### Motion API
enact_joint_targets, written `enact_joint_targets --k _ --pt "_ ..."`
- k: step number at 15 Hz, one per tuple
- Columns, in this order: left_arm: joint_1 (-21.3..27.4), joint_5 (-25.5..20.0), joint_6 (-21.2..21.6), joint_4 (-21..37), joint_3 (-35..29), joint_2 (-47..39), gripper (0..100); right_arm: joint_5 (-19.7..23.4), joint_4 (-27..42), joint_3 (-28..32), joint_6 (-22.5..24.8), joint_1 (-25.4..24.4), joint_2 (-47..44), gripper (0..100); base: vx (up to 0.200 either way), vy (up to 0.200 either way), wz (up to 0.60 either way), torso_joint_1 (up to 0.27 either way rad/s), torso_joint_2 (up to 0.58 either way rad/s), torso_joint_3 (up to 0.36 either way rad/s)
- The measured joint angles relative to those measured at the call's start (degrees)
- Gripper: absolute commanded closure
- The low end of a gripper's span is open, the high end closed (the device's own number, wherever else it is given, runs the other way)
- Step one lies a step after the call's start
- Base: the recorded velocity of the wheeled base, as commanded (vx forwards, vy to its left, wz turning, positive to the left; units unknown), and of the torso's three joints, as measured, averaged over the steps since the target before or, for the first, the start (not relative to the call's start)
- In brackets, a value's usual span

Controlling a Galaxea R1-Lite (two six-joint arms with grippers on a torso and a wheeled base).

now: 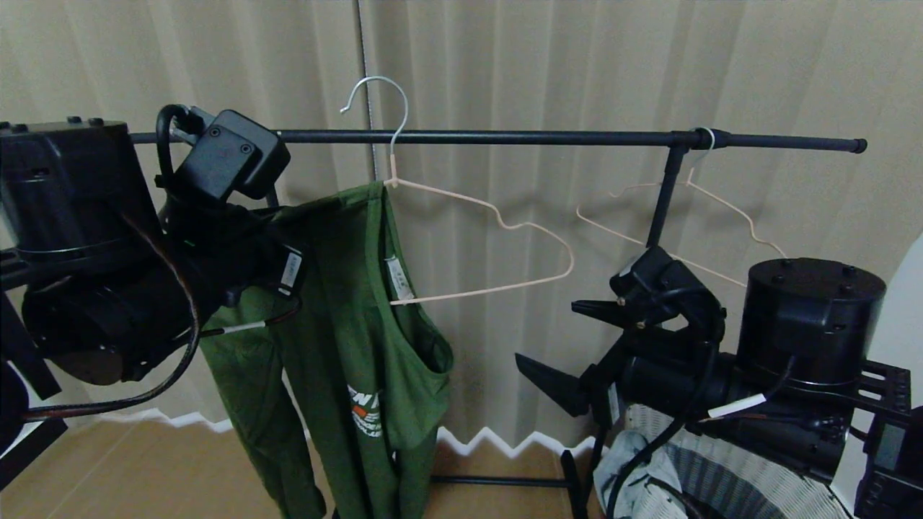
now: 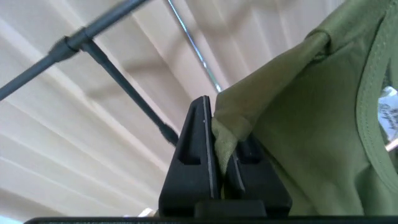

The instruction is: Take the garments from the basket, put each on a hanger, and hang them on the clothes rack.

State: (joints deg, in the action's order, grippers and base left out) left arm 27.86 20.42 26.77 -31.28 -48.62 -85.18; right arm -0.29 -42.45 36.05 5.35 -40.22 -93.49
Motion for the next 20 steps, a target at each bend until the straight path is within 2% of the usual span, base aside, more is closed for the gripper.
enact_joint_targets --k 3,8,13,20 --pt "0.09 -0.15 -0.59 -0.06 -0.13 0.04 100 -0.77 -4.92 -0.17 0.00 -0.52 -3.30 0 0.000 0.000 0.00 0.000 0.00 0.000" --pt "0.56 -0.22 -2.63 -0.06 -0.20 0.17 100 -2.00 -8.95 0.46 0.00 -1.68 -7.64 0 0.000 0.000 0.00 0.000 0.00 0.000" --pt "2.12 -0.20 -2.74 -0.06 0.11 0.45 100 -2.17 -11.50 0.89 -0.67 -1.87 -10.06 0 0.000 0.000 0.00 0.000 0.00 0.000" --pt "5.24 -0.12 -4.96 -0.06 -0.11 0.84 100 -4.61 -13.71 2.79 -0.65 -2.00 -13.81 0 0.000 0.000 0.00 0.000 0.00 0.000"
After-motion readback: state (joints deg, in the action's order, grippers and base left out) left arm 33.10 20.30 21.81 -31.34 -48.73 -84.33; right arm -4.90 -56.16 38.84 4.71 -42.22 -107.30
